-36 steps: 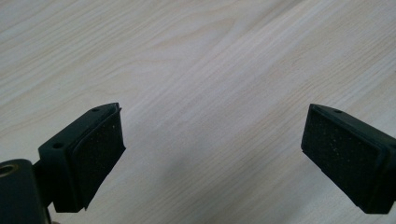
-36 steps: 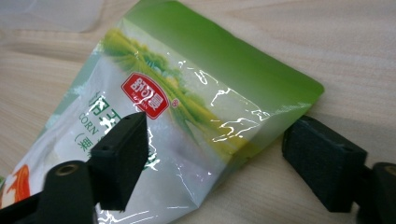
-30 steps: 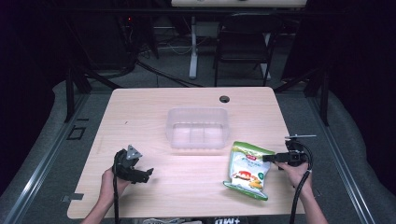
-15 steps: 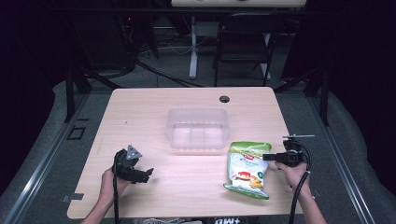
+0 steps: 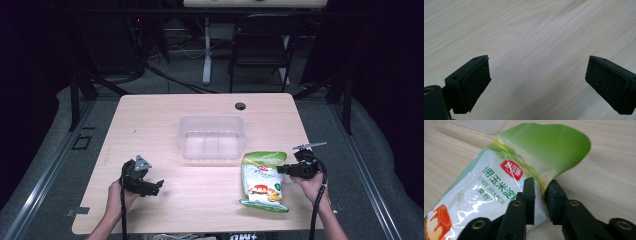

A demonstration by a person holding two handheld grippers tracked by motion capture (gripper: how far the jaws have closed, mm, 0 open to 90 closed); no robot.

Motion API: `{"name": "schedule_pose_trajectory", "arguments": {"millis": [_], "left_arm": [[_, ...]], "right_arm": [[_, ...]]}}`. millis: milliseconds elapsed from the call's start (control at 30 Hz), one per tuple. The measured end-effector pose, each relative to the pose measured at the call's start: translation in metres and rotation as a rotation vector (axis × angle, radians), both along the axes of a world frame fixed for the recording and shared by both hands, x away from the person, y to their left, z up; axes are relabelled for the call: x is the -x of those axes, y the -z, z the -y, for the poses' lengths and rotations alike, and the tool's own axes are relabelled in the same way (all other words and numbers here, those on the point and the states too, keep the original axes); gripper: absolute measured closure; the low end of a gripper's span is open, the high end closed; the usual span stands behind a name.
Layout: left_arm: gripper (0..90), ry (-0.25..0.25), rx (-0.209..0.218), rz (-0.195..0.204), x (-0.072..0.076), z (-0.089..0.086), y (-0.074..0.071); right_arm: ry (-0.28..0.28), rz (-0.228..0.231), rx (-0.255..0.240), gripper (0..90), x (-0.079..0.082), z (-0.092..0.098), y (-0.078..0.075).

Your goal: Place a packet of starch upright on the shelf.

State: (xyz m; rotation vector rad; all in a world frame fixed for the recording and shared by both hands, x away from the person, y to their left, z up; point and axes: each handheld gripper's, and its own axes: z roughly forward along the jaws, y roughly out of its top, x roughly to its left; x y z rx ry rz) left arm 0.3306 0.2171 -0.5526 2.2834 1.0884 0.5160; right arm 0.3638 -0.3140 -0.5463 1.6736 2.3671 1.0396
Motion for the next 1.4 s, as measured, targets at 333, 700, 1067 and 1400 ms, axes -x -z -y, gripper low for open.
{"name": "schedule_pose_trajectory", "arguments": {"millis": [333, 700, 1067, 1400], "left_arm": [[5.6, 0.005, -0.006, -0.008, 0.000, 0.001, 0.000], [5.6, 0.005, -0.002, 0.000, 0.000, -0.001, -0.001], [5.7, 0.000, 0.000, 0.007, 0.001, -0.001, -0.001], [5.6, 0.004, 0.004, -0.001, 0.001, -0.001, -0.001]], "right_arm": [[0.011, -0.063, -0.127, 71.1, -0.010, 0.007, 0.017], [-0.010, -0.061, -0.123, 88.6, -0.006, 0.006, 0.014], [-0.031, -0.028, -0.173, 89.4, 0.004, 0.010, -0.005], [-0.009, 0.052, -0.239, 89.6, 0.016, 0.014, -0.034]]}}
